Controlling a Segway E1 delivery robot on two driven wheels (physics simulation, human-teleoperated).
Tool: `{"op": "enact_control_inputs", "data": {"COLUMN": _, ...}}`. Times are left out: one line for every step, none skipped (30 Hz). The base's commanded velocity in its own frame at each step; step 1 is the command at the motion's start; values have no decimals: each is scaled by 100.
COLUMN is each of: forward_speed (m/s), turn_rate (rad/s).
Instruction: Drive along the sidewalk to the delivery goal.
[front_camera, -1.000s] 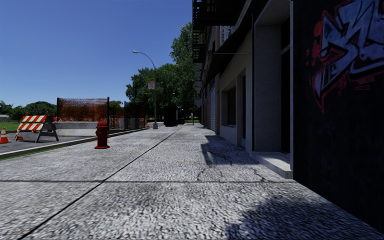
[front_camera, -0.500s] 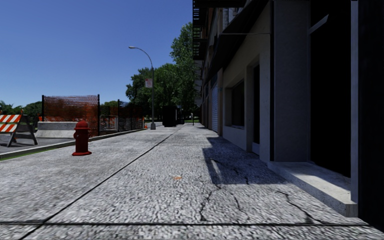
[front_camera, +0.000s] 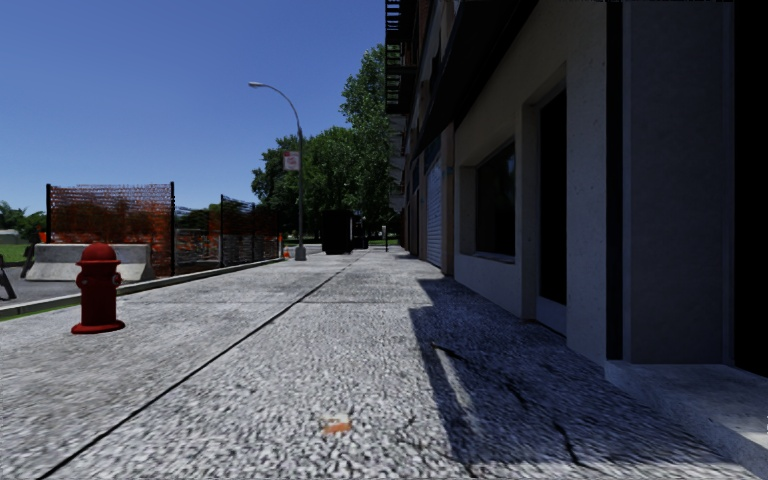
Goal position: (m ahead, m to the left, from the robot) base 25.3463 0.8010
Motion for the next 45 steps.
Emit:
{"op": "enact_control_inputs", "data": {"forward_speed": 200, "turn_rate": 0}}
{"op": "enact_control_inputs", "data": {"forward_speed": 200, "turn_rate": 0}}
{"op": "enact_control_inputs", "data": {"forward_speed": 200, "turn_rate": 0}}
{"op": "enact_control_inputs", "data": {"forward_speed": 200, "turn_rate": 0}}
{"op": "enact_control_inputs", "data": {"forward_speed": 200, "turn_rate": 0}}
{"op": "enact_control_inputs", "data": {"forward_speed": 200, "turn_rate": 0}}
{"op": "enact_control_inputs", "data": {"forward_speed": 200, "turn_rate": 0}}
{"op": "enact_control_inputs", "data": {"forward_speed": 200, "turn_rate": 0}}
{"op": "enact_control_inputs", "data": {"forward_speed": 200, "turn_rate": 0}}
{"op": "enact_control_inputs", "data": {"forward_speed": 200, "turn_rate": 0}}
{"op": "enact_control_inputs", "data": {"forward_speed": 200, "turn_rate": 0}}
{"op": "enact_control_inputs", "data": {"forward_speed": 200, "turn_rate": 0}}
{"op": "enact_control_inputs", "data": {"forward_speed": 200, "turn_rate": 0}}
{"op": "enact_control_inputs", "data": {"forward_speed": 200, "turn_rate": 0}}
{"op": "enact_control_inputs", "data": {"forward_speed": 200, "turn_rate": 0}}
{"op": "enact_control_inputs", "data": {"forward_speed": 200, "turn_rate": 0}}
{"op": "enact_control_inputs", "data": {"forward_speed": 200, "turn_rate": 0}}
{"op": "enact_control_inputs", "data": {"forward_speed": 200, "turn_rate": 0}}
{"op": "enact_control_inputs", "data": {"forward_speed": 200, "turn_rate": 0}}
{"op": "enact_control_inputs", "data": {"forward_speed": 200, "turn_rate": 0}}
{"op": "enact_control_inputs", "data": {"forward_speed": 200, "turn_rate": 0}}
{"op": "enact_control_inputs", "data": {"forward_speed": 200, "turn_rate": 0}}
{"op": "enact_control_inputs", "data": {"forward_speed": 200, "turn_rate": 0}}
{"op": "enact_control_inputs", "data": {"forward_speed": 200, "turn_rate": 0}}
{"op": "enact_control_inputs", "data": {"forward_speed": 200, "turn_rate": 0}}
{"op": "enact_control_inputs", "data": {"forward_speed": 200, "turn_rate": 0}}
{"op": "enact_control_inputs", "data": {"forward_speed": 200, "turn_rate": 0}}
{"op": "enact_control_inputs", "data": {"forward_speed": 200, "turn_rate": 0}}
{"op": "enact_control_inputs", "data": {"forward_speed": 200, "turn_rate": 0}}
{"op": "enact_control_inputs", "data": {"forward_speed": 200, "turn_rate": 0}}
{"op": "enact_control_inputs", "data": {"forward_speed": 200, "turn_rate": 0}}
{"op": "enact_control_inputs", "data": {"forward_speed": 200, "turn_rate": 0}}
{"op": "enact_control_inputs", "data": {"forward_speed": 200, "turn_rate": 0}}
{"op": "enact_control_inputs", "data": {"forward_speed": 200, "turn_rate": 0}}
{"op": "enact_control_inputs", "data": {"forward_speed": 200, "turn_rate": 0}}
{"op": "enact_control_inputs", "data": {"forward_speed": 200, "turn_rate": 0}}
{"op": "enact_control_inputs", "data": {"forward_speed": 200, "turn_rate": 0}}
{"op": "enact_control_inputs", "data": {"forward_speed": 200, "turn_rate": 0}}
{"op": "enact_control_inputs", "data": {"forward_speed": 200, "turn_rate": 0}}
{"op": "enact_control_inputs", "data": {"forward_speed": 200, "turn_rate": 0}}
{"op": "enact_control_inputs", "data": {"forward_speed": 200, "turn_rate": 0}}
{"op": "enact_control_inputs", "data": {"forward_speed": 200, "turn_rate": 0}}
{"op": "enact_control_inputs", "data": {"forward_speed": 200, "turn_rate": 0}}
{"op": "enact_control_inputs", "data": {"forward_speed": 200, "turn_rate": 0}}
{"op": "enact_control_inputs", "data": {"forward_speed": 200, "turn_rate": 0}}
